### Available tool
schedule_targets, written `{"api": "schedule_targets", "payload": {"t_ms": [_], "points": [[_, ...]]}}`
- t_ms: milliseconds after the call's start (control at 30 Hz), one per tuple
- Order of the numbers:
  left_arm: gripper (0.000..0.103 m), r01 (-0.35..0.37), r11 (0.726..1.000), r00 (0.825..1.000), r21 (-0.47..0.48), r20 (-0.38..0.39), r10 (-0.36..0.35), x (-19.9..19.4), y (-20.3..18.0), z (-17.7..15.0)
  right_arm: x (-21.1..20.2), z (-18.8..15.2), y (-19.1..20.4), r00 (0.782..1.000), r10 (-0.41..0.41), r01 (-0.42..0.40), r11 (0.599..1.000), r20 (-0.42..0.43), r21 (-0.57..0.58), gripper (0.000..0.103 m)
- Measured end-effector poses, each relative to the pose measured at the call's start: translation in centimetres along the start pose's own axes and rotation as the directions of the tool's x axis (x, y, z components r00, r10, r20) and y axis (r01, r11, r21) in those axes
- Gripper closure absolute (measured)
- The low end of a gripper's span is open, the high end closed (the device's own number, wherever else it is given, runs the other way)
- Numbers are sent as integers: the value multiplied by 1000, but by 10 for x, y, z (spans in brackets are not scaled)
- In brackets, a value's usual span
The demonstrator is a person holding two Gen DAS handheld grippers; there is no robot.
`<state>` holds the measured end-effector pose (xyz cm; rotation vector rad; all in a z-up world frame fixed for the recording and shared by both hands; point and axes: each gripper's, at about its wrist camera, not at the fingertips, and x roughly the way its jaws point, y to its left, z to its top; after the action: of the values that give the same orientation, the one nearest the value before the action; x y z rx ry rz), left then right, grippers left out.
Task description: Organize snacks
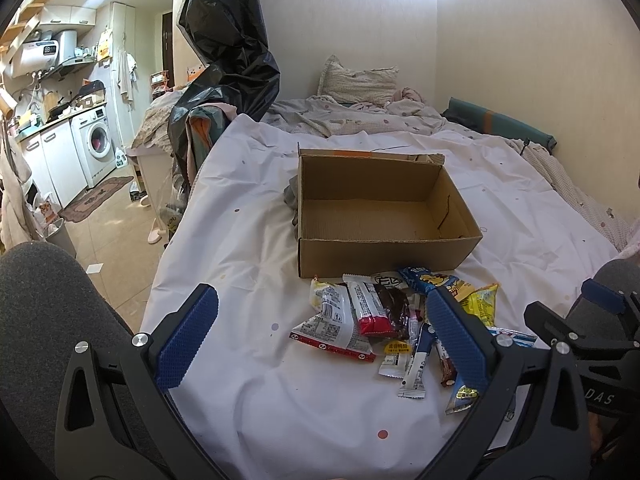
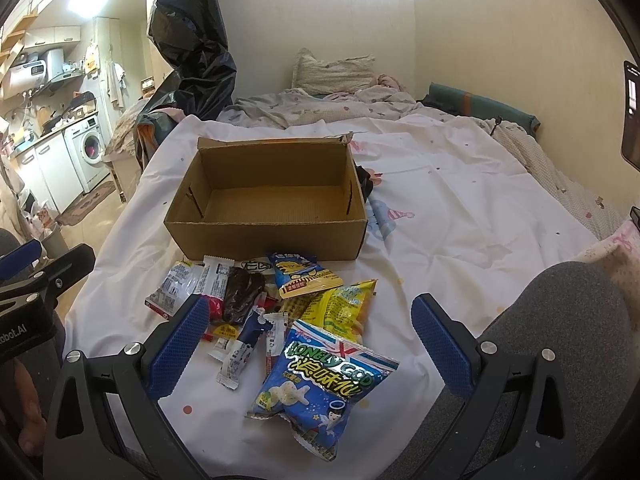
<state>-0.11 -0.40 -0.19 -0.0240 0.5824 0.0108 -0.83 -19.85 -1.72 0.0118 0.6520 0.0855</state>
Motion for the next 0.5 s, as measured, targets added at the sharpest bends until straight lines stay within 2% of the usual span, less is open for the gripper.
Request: {"api": "schedule_targets", "payload": {"t_ms": [400,500], "points": [[0,1,1000,1000,-3,-1,-1,0,2,1,6,0,-5,1000,8,-8,1000,-26,30,0],[0,-5,1000,1000,-4,-6,5,1,3,0,12,0,-5,998,28,-26,999,-59,35,0]]}}
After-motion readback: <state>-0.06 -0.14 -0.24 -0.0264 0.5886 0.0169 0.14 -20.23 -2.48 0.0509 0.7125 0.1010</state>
